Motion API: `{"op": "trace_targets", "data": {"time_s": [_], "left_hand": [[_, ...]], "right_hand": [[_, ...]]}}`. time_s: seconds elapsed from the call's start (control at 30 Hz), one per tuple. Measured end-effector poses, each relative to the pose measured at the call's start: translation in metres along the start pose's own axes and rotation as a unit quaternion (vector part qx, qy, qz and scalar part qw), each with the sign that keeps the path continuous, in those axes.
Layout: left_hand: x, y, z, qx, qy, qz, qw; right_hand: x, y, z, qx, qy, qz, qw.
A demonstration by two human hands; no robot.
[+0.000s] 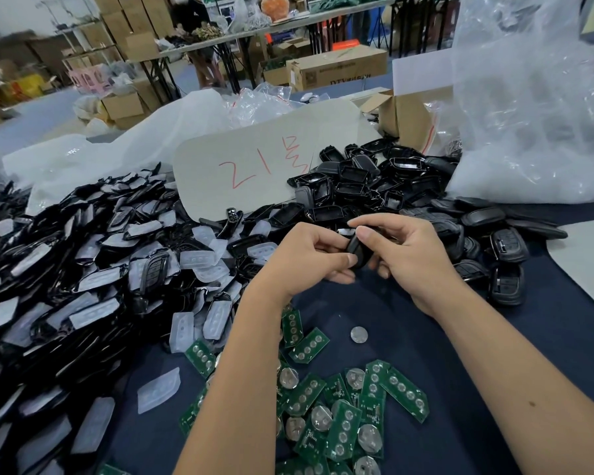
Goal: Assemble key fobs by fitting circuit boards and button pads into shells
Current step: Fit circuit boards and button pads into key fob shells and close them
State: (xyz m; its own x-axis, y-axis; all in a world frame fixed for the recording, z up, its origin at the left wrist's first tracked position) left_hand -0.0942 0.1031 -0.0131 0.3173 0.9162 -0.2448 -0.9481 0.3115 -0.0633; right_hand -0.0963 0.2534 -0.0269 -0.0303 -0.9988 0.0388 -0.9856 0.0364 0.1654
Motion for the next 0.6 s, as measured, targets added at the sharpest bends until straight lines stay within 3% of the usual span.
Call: {"op": "trace_targets", "data": {"time_s": [0.13,0.37,0.6], "left_hand": [[-0.003,0.000,0.000,0.003,0.017,0.011,1.000],[-0.026,0.001,0.008,0.071,0.044,0.126,0.988],[-0.033,0.000,0.013,0.094,0.074,0.154,0.981]], "right_hand": [[-0.001,0.001,0.001,-0.004,0.007,0.001,1.000],[-0.003,0.001,0.004,0.019,0.086,-0.003,0.996],[0.001,0.000,-0.001,-0.018,0.020,-0.034,0.999]]}}
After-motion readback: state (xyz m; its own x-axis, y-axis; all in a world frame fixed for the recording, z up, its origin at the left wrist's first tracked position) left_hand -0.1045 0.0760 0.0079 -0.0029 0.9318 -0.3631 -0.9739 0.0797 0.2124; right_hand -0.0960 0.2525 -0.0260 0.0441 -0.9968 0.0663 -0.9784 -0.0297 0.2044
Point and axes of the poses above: each hand's wrist, its own y-axis towards the middle knuckle, its own x-axis out of the palm, z = x × y, the point moved 8 cm from there along y, towards the middle knuckle, and after that the axes turned 3 degrees about z, right-handed, at the moved point
